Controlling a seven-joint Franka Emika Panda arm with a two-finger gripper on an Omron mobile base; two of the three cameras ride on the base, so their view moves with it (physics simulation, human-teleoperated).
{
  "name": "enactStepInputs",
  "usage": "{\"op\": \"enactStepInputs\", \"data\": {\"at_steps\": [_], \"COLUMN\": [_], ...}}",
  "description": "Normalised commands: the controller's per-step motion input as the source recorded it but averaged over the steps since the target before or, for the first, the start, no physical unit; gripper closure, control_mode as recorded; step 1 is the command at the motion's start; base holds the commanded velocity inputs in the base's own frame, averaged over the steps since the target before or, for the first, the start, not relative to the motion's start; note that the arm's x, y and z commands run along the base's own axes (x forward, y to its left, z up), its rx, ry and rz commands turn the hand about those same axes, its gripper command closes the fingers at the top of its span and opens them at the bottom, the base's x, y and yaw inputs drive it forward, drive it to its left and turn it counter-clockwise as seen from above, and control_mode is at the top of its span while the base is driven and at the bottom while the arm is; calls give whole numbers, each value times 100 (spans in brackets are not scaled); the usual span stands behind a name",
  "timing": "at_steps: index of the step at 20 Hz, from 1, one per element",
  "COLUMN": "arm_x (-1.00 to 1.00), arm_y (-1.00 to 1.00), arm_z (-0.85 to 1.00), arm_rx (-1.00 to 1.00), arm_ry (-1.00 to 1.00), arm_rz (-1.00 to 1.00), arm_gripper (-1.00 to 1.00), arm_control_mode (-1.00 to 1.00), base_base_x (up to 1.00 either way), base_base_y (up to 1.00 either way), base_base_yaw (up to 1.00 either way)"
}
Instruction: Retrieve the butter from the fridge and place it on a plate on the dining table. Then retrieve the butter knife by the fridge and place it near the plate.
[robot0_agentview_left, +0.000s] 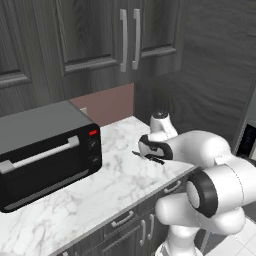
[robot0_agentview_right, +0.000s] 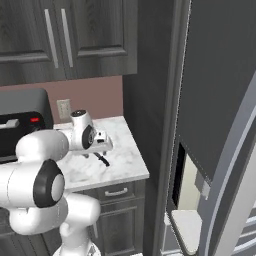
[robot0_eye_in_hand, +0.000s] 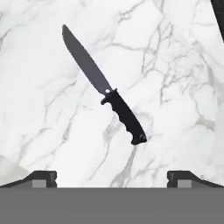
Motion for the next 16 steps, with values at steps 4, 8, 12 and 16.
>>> {"op": "enactStepInputs", "data": {"at_steps": [4,8,12,16], "arm_x": [22,20,30,32], "arm_y": [-2,-11,-9,0], "arm_z": [-41,-7,-2,-31], "arm_rx": [0,0,0,0], "arm_ry": [0,6,16,2], "arm_rz": [28,19,8,3], "arm_gripper": [-100,-100,-100,-100], "arm_control_mode": [-100,-100,-100,-100], "base_base_x": [0,0,0,0], "base_base_y": [0,0,0,0], "base_base_yaw": [0,0,0,0]}}
